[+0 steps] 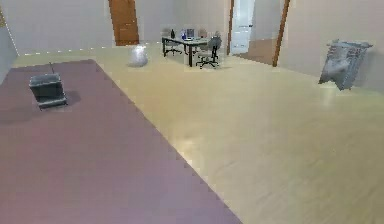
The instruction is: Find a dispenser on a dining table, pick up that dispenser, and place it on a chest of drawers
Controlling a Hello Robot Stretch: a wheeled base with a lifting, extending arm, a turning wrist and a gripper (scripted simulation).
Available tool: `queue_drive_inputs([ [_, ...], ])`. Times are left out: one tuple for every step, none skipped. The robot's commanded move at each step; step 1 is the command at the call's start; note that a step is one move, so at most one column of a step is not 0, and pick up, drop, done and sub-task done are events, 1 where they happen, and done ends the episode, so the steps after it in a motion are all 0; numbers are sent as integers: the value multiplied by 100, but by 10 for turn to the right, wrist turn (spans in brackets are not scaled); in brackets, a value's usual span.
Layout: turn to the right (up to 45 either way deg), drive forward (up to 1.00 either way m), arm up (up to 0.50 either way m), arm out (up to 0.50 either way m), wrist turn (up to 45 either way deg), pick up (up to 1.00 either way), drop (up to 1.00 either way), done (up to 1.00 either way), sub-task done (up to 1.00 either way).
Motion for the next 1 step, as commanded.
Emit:
queue_drive_inputs([
  [0, 100, 0, 0, 0, 0, 0, 0, 0],
])
